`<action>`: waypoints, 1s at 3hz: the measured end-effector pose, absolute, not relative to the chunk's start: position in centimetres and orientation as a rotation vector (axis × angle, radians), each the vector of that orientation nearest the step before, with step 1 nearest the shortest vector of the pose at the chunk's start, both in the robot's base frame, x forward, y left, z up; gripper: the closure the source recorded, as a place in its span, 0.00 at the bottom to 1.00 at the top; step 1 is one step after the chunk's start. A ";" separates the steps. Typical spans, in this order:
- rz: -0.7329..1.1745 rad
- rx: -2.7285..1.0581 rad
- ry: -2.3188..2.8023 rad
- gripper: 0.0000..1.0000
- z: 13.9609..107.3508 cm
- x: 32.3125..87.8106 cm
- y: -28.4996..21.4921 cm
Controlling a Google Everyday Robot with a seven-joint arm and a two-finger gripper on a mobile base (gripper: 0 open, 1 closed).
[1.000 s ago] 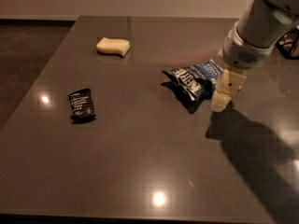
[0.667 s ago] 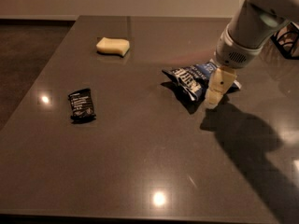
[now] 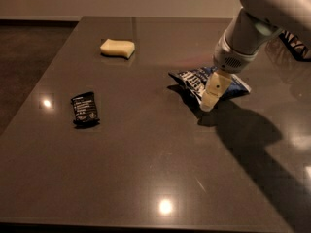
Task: Move blue chip bag near rxbar chocolate
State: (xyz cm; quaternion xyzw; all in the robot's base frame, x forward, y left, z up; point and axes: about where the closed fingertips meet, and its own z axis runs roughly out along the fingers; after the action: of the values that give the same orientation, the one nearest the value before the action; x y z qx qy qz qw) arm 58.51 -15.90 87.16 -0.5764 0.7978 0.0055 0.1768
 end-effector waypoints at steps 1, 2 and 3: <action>0.020 -1.637 2.241 0.00 86.1 59.4 -15.2; 0.035 -1.651 2.234 0.16 85.5 59.8 -14.6; 0.052 -1.676 2.218 0.40 85.4 59.9 -14.0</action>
Offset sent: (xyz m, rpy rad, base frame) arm 0.0181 0.0175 -0.0201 0.0200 0.0042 0.0362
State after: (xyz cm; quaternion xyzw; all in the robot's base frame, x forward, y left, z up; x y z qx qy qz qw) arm 59.89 -13.97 85.44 -0.5931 0.7847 0.0185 0.1795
